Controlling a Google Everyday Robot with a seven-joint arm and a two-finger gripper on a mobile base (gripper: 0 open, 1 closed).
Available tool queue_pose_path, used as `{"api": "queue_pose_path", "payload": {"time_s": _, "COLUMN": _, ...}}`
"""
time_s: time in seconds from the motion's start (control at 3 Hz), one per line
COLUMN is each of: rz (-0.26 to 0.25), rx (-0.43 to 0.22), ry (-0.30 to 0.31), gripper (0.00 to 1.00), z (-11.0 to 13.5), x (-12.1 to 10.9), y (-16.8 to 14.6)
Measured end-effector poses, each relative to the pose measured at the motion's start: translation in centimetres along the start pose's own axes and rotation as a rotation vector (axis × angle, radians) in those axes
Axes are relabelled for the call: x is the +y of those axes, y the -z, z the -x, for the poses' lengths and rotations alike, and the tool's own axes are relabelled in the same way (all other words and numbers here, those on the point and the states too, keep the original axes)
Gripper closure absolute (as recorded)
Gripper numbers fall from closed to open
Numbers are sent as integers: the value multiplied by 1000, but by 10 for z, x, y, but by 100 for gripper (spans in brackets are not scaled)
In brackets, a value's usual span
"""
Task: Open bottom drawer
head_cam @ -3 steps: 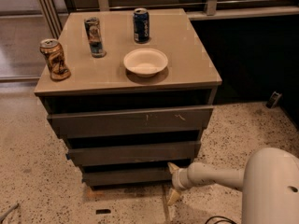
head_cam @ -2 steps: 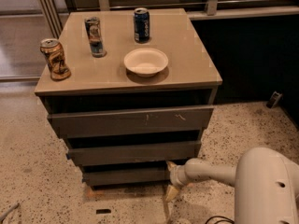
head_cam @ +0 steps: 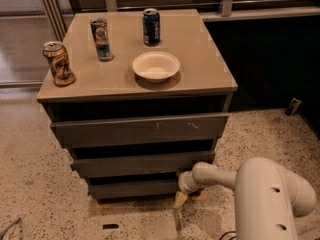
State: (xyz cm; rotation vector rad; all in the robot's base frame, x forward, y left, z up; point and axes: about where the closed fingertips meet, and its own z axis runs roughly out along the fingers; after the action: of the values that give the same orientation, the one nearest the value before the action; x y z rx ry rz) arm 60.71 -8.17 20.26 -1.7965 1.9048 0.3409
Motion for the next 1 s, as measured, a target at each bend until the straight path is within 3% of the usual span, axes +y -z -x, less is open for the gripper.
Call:
{"api": "queue_pose_path", "payload": {"time_s": 0.33, "rz": 46, "rx": 23, "ry": -23, "gripper": 0, "z": -6, "x": -3, "y": -18}}
{"api": "queue_pose_path", "payload": {"time_s": 0.67, "rz": 49, "rx": 18, "ry": -30, "gripper": 0, "z": -7, "x": 3, "y": -17}}
{"api": "queue_pose_path", "payload": {"time_s": 1.0, "rz": 63, "rx": 8, "ry": -62, "gripper": 0, "z": -16, "x": 24, "y": -11}}
